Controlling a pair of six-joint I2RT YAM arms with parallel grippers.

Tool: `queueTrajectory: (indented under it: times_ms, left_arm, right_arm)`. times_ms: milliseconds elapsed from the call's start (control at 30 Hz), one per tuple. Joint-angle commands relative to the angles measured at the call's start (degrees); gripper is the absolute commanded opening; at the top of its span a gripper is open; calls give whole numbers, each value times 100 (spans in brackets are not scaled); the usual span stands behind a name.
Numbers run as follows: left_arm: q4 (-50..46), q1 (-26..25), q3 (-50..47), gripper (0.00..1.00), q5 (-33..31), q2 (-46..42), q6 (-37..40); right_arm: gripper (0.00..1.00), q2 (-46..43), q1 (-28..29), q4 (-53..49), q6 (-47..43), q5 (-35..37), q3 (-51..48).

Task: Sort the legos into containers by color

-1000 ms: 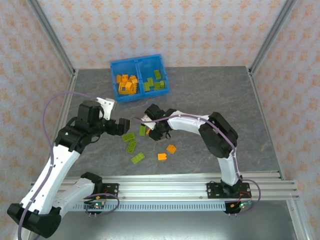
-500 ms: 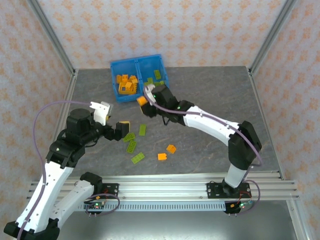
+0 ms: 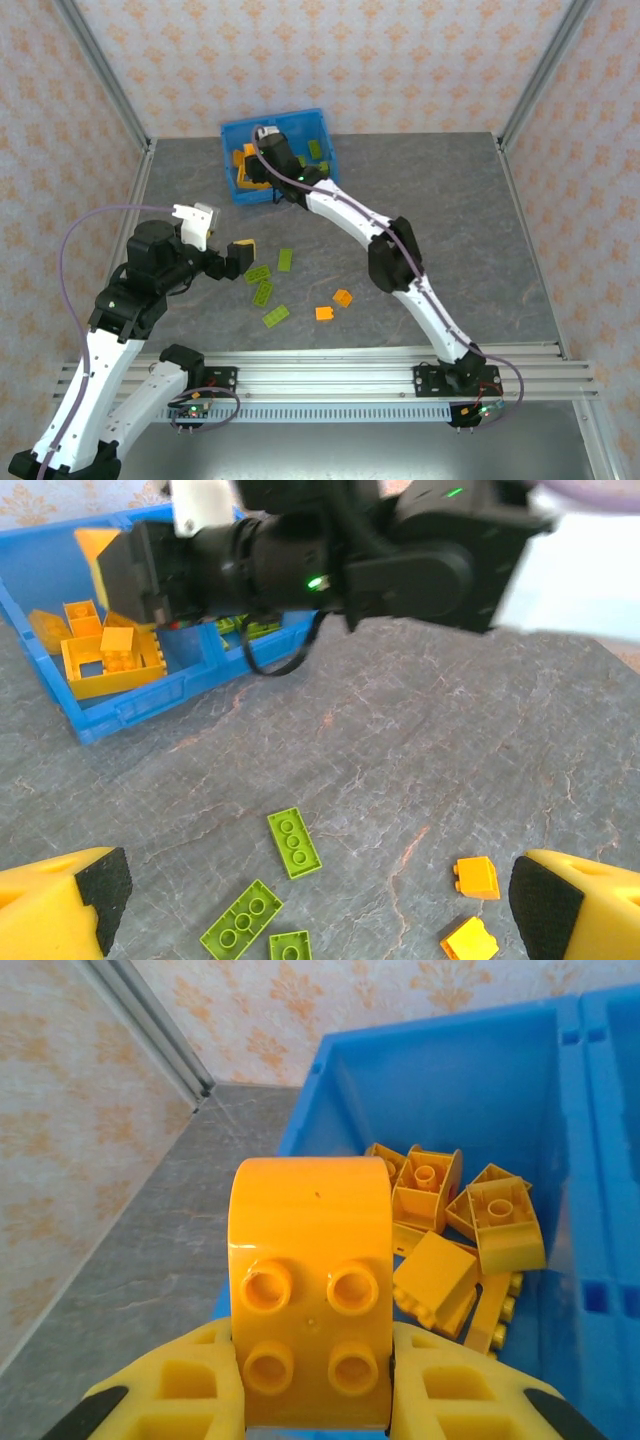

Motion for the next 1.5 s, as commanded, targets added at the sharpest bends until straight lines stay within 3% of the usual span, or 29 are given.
queueTrajectory:
  times_ms: [0, 267, 500, 733, 900, 1100, 1233, 1467]
  left_arm:
    - [96, 78, -32, 100, -89, -29, 31]
    - [100, 83, -85, 100, 18, 14, 40]
    - [64, 123, -72, 100, -6, 145, 40]
    - [19, 129, 6, 100, -416, 350, -249]
    - [-65, 66, 126, 97, -878, 855, -1310]
    - [-132, -792, 144, 95, -1584, 1911, -1962]
    - [-293, -1258, 529, 91, -1887, 3247, -2205]
    - [-44, -1564, 1229, 83, -2132, 5147, -2264]
  right_arm:
    - [20, 631, -26, -378, 160, 146, 1042]
    - [26, 1423, -191, 206, 349, -292, 1514]
    - [60, 1389, -195, 335, 496, -541, 1724]
    - [61, 457, -191, 261, 715, -955, 1286]
    - [62, -1235, -220, -61, 677, -1019, -319]
    - [67, -4214, -457, 538, 519, -369, -4146]
    - [78, -5934, -590, 710, 417, 418, -6319]
    - [92, -7601, -591, 98, 494, 1337, -8001]
